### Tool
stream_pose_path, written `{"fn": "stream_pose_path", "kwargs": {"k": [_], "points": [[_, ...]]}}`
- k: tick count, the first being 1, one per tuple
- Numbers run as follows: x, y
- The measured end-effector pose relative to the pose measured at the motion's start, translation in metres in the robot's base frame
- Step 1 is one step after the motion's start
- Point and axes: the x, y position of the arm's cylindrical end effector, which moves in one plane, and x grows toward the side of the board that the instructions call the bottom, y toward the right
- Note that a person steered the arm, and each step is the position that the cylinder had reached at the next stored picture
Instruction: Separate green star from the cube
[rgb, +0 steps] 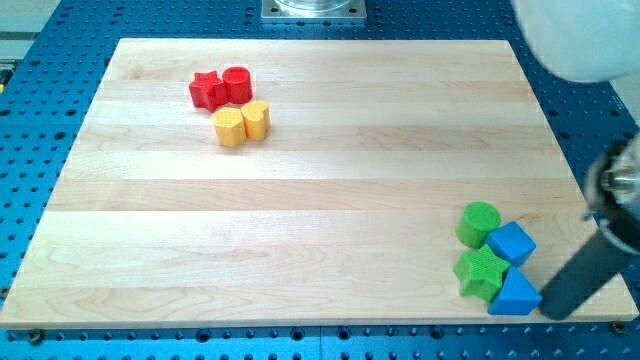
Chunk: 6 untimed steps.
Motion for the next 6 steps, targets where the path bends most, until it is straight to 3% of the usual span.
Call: {"fn": "stream_pose_path", "kwargs": {"k": [2,3,5,6], "points": [[0.001,-0.112],[0.001,-0.129],[-0.004,-0.021],[-0.022,-0.018]]}}
